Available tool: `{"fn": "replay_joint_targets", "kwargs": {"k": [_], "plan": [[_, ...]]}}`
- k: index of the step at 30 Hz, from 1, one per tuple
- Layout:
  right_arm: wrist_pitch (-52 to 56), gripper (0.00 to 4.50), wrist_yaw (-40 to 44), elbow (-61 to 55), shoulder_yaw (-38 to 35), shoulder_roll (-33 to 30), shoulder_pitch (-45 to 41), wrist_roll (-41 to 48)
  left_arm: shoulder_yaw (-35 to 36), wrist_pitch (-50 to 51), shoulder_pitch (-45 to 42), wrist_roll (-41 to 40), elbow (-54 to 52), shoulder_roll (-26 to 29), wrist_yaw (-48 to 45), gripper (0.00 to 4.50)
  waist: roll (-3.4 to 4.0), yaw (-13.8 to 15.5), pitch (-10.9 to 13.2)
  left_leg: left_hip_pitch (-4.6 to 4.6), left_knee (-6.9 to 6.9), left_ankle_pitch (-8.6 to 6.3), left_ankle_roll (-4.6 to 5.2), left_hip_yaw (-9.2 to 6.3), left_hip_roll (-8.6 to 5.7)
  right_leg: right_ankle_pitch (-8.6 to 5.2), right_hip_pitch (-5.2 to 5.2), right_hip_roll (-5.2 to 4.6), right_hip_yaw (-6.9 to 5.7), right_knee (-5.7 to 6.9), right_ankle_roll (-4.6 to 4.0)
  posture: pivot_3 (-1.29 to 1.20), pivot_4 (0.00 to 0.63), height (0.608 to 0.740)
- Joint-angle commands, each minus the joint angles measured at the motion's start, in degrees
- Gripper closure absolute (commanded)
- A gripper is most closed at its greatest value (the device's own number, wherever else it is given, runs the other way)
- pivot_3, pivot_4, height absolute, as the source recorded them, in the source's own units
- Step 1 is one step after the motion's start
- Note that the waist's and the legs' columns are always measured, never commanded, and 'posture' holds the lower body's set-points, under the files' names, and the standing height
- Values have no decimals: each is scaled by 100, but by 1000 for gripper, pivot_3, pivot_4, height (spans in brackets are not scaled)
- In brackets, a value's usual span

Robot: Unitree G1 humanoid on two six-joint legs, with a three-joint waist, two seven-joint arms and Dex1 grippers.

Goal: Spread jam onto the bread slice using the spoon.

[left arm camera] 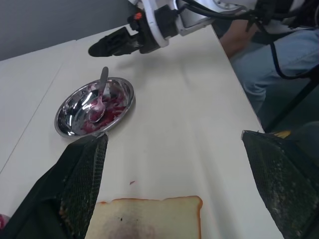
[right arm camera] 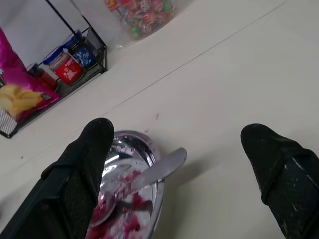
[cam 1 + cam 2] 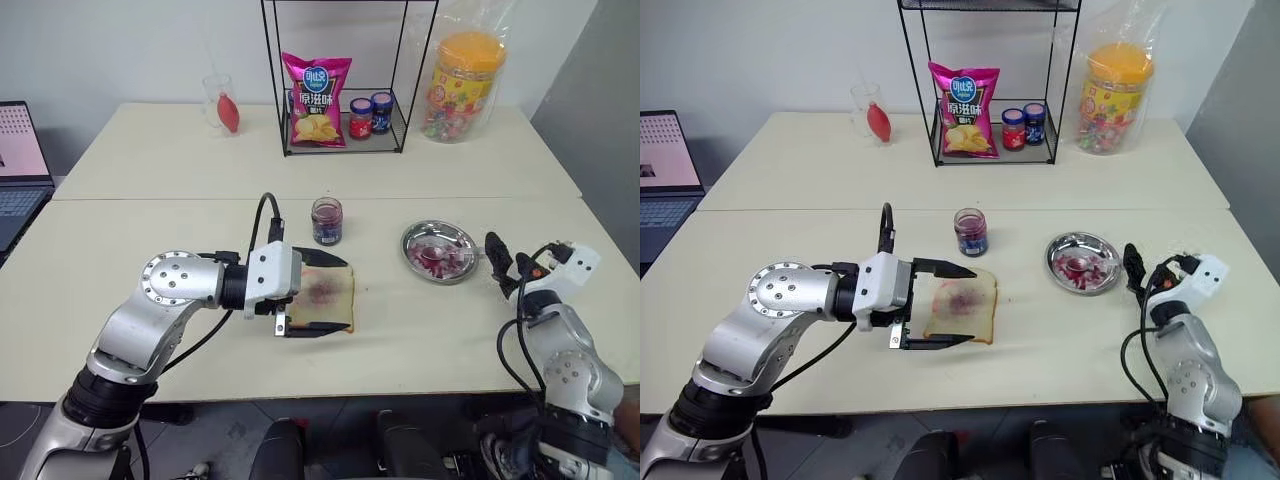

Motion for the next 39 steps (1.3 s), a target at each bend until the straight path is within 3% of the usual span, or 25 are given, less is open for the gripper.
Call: {"fn": "replay_joint_targets", "kwargs": {"k": [1,11,14,19,22,23,31,39], "plan": [[-91,0,14,338,-167,3,-236,233,-10,-142,-116,80,21,-18,1,13,0,-11,0,0,-1,0,0,0,0,0,0,1,0,0,-1,0,150,740],[-141,0,23,925,-288,12,-547,479,32,-173,-50,226,25,39,7,13,1,-35,0,4,-5,-1,1,-2,0,-8,0,1,-1,5,0,0,150,740],[-39,476,27,1034,-371,22,-612,662,24,-187,-39,266,25,47,10,0,1,-41,0,4,-6,-1,1,-1,0,-8,0,1,1,5,0,0,150,740],[21,1875,66,1217,-426,-69,-719,807,21,-209,-21,315,22,43,25,0,1,-42,1,4,-7,-1,1,0,0,-8,-1,1,1,5,0,0,150,740],[49,2450,45,1283,-415,-73,-766,852,32,-232,-2,338,29,51,30,0,2,-43,1,4,-7,-1,1,-1,0,-8,-1,1,1,5,-1,0,150,740],[51,2856,40,1298,-412,-77,-774,862,34,-233,0,341,29,50,33,0,2,-43,1,4,-7,-1,1,0,0,-8,-1,2,1,5,-1,0,150,740],[76,4469,-60,1329,-574,-84,-908,1184,80,-293,37,424,80,52,67,0,2,-42,1,3,-7,-1,1,0,0,-8,-1,1,2,4,-1,0,150,740],[373,4488,-71,1006,-613,-217,-923,1630,137,-346,60,461,193,34,191,0,4,-44,2,3,-9,-1,1,0,0,-9,-1,1,2,2,-1,0,150,740]]}}
